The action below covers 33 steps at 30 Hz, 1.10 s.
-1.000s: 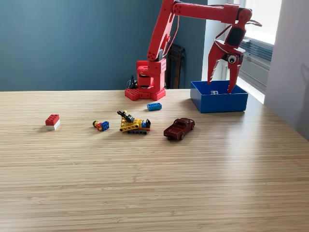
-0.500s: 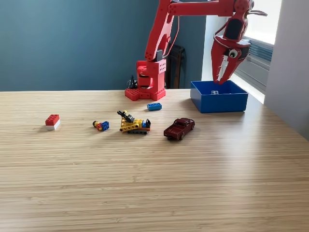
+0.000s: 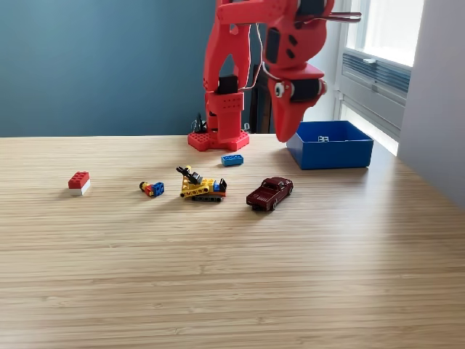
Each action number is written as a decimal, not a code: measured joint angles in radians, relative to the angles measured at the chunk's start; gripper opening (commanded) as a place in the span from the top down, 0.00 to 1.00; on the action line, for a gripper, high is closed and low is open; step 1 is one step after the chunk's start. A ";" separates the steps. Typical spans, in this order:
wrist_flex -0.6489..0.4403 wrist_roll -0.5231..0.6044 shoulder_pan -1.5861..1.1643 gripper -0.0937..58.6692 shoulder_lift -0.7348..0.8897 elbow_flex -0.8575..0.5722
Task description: Grasp a lego block and put it in the bin.
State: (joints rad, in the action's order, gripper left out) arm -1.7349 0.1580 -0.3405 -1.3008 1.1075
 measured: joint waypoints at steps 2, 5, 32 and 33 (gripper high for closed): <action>0.000 -0.008 0.029 1.00 0.000 -0.014; 0.000 -0.014 0.064 1.00 0.000 -0.028; 0.035 -0.005 0.179 1.00 0.003 -0.049; 0.046 -0.009 0.196 1.00 0.003 -0.049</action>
State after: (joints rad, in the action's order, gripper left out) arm -1.6889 0.1488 -0.1442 -1.2977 1.0584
